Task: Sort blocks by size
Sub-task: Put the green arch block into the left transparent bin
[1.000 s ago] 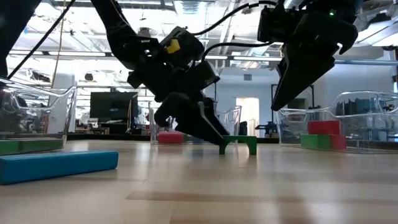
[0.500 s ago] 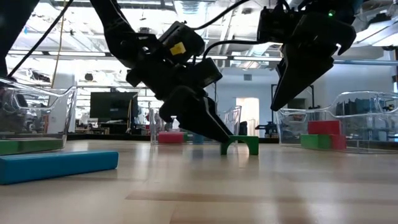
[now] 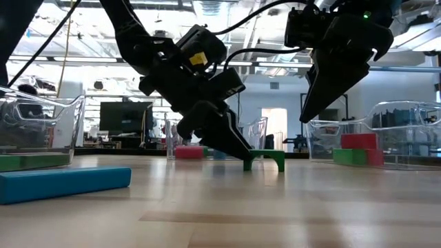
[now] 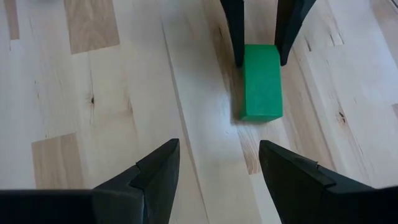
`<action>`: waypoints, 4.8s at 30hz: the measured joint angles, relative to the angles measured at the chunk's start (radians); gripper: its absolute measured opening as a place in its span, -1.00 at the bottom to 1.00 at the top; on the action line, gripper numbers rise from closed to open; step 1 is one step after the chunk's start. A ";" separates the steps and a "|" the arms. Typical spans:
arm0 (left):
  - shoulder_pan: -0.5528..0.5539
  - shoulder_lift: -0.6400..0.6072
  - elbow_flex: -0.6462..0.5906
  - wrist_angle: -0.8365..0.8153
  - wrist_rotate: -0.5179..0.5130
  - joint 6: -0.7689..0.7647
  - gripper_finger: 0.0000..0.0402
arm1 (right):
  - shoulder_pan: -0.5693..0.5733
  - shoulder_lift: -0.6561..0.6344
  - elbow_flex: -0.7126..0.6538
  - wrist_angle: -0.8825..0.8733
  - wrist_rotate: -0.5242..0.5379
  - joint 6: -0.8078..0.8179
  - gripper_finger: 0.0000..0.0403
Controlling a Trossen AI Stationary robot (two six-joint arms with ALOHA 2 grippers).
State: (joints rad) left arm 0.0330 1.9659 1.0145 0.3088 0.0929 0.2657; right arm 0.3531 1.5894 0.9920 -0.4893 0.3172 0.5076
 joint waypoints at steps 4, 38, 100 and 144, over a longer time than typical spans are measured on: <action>0.000 -0.001 0.000 -0.001 0.000 0.003 -0.37 | 0.000 0.000 0.000 0.000 0.000 0.000 0.23; 0.000 -0.657 0.000 -0.347 -0.023 0.120 -0.36 | 0.059 -0.187 0.002 0.253 0.291 -0.255 0.23; -0.054 -0.781 -0.001 -0.405 -0.034 0.126 -0.36 | -0.023 -0.162 0.001 0.826 0.217 -0.715 0.24; -0.054 -0.697 -0.001 -0.341 -0.047 0.135 -0.36 | -0.055 -0.127 0.002 0.780 0.207 -0.673 -0.05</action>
State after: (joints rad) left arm -0.0208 1.2686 1.0134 -0.0317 0.0456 0.4004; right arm 0.2981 1.4628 0.9936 0.2905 0.5243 -0.1653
